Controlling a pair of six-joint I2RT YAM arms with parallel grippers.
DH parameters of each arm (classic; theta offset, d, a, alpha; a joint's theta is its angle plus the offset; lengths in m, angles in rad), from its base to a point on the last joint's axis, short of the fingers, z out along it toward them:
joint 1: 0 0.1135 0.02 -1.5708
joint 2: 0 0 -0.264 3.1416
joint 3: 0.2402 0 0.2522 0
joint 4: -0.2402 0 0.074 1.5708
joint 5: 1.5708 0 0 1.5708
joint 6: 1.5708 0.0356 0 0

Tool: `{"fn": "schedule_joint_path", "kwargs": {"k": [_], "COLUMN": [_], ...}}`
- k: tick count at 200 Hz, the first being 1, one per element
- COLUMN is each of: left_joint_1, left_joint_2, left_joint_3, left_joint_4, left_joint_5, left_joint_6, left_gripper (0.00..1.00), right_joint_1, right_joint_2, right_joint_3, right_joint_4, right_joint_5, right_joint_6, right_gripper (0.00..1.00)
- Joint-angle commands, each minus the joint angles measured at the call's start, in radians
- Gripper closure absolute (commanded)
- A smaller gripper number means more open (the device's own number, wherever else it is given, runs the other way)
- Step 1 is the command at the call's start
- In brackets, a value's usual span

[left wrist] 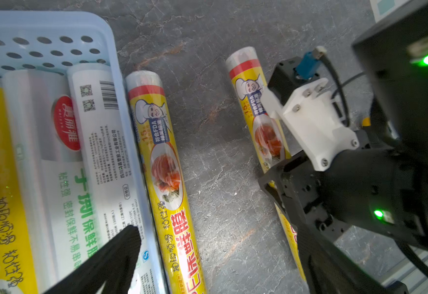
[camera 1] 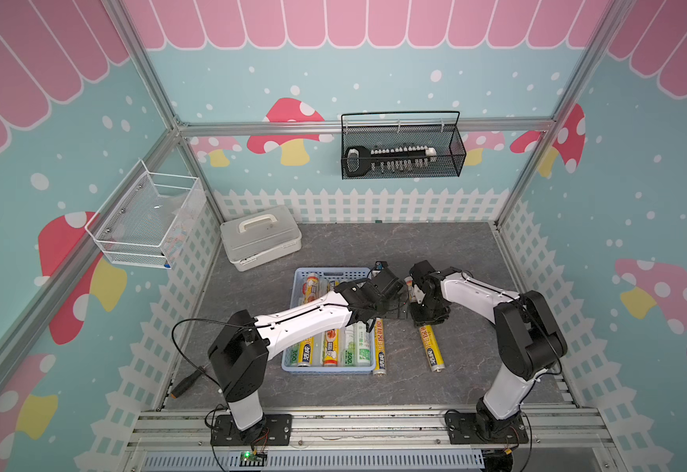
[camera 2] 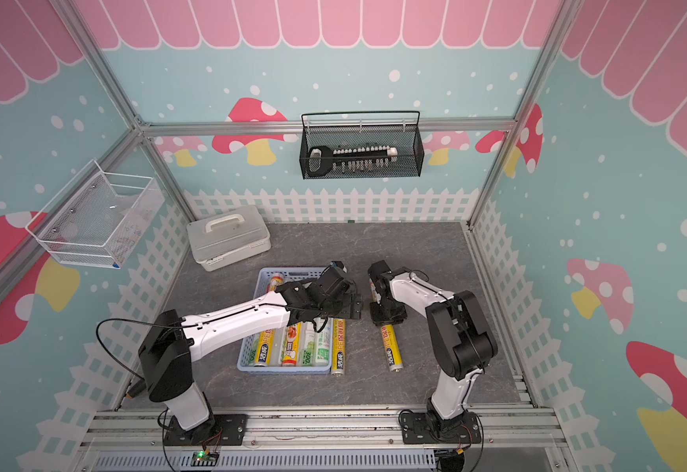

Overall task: Put the plastic wrap into the basket
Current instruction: Pick up the plastic wrap from the center of the board, then place the plastic wrap in the basket.

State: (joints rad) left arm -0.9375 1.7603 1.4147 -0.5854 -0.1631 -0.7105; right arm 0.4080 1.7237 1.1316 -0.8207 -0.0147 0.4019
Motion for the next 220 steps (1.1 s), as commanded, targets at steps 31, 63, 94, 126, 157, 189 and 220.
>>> {"fn": "schedule_joint_path", "kwargs": {"k": [31,63,94,126,157,189,220], "left_joint_1": [0.002,0.002,0.011,0.057,0.092,0.122,0.134], "left_joint_2": [-0.085,-0.13,-0.193,-0.262,-0.361,-0.47,-0.562], "left_joint_3": [-0.017,-0.039,-0.086,-0.143,-0.228,-0.33,-0.412], "left_joint_4": [-0.007,-0.007,0.003,0.015,0.027,0.035,0.033], "left_joint_5": [-0.097,-0.149,-0.218,-0.216,-0.256,-0.308,-0.323], "left_joint_6": [-0.02,-0.023,-0.038,-0.058,-0.091,-0.145,-0.165], "left_gripper": [0.01,0.01,0.01,0.01,0.01,0.01,0.01], "right_joint_1": [0.01,0.009,0.012,0.03,0.082,0.181,0.27], "right_joint_2": [-0.198,-0.278,-0.309,-0.303,-0.241,-0.143,-0.045], "right_joint_3": [0.007,0.007,0.002,-0.028,-0.004,0.066,0.111], "right_joint_4": [0.006,0.078,0.178,0.329,0.407,0.457,0.531], "right_joint_5": [-0.058,-0.206,-0.355,-0.458,-0.518,-0.518,-0.529], "right_joint_6": [0.069,0.133,0.218,0.323,0.392,0.437,0.51], "right_gripper": [0.7,0.71,0.71,0.7,0.71,0.7,0.7]}}
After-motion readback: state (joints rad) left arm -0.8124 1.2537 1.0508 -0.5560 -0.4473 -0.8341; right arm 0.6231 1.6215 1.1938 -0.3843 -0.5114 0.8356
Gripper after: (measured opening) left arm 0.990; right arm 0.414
